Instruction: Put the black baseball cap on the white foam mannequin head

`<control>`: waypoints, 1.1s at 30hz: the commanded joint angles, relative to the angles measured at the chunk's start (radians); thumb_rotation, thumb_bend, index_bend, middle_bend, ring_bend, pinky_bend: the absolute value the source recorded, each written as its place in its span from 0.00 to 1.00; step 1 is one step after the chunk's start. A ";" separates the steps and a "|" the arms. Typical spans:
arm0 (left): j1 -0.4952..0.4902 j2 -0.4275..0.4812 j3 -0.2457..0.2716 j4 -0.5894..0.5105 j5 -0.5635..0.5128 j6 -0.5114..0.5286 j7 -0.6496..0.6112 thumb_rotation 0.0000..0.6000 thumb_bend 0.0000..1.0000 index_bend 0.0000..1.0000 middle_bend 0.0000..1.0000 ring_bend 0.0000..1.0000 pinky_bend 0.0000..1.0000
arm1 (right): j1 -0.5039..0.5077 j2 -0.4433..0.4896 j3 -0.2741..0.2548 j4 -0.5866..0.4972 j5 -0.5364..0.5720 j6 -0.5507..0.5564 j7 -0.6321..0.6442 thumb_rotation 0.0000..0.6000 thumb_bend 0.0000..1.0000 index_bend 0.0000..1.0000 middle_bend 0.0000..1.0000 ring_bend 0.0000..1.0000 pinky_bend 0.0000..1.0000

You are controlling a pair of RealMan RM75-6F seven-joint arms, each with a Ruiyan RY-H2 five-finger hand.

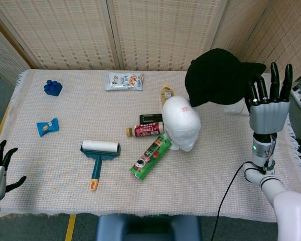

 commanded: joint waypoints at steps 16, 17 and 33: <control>-0.019 -0.015 -0.029 0.031 -0.056 -0.036 -0.003 1.00 0.14 0.22 0.01 0.01 0.15 | 0.163 -0.079 0.024 0.022 -0.021 -0.112 -0.085 1.00 0.32 1.00 0.48 0.12 0.00; -0.021 -0.013 -0.033 0.034 -0.063 -0.040 -0.007 1.00 0.14 0.22 0.01 0.01 0.15 | 0.169 -0.090 0.021 0.029 -0.024 -0.113 -0.089 1.00 0.32 1.00 0.48 0.12 0.00; -0.012 0.009 -0.021 0.005 -0.048 -0.027 -0.019 1.00 0.14 0.22 0.01 0.01 0.15 | -0.008 -0.132 -0.082 0.005 -0.097 0.058 -0.005 1.00 0.32 1.00 0.48 0.12 0.00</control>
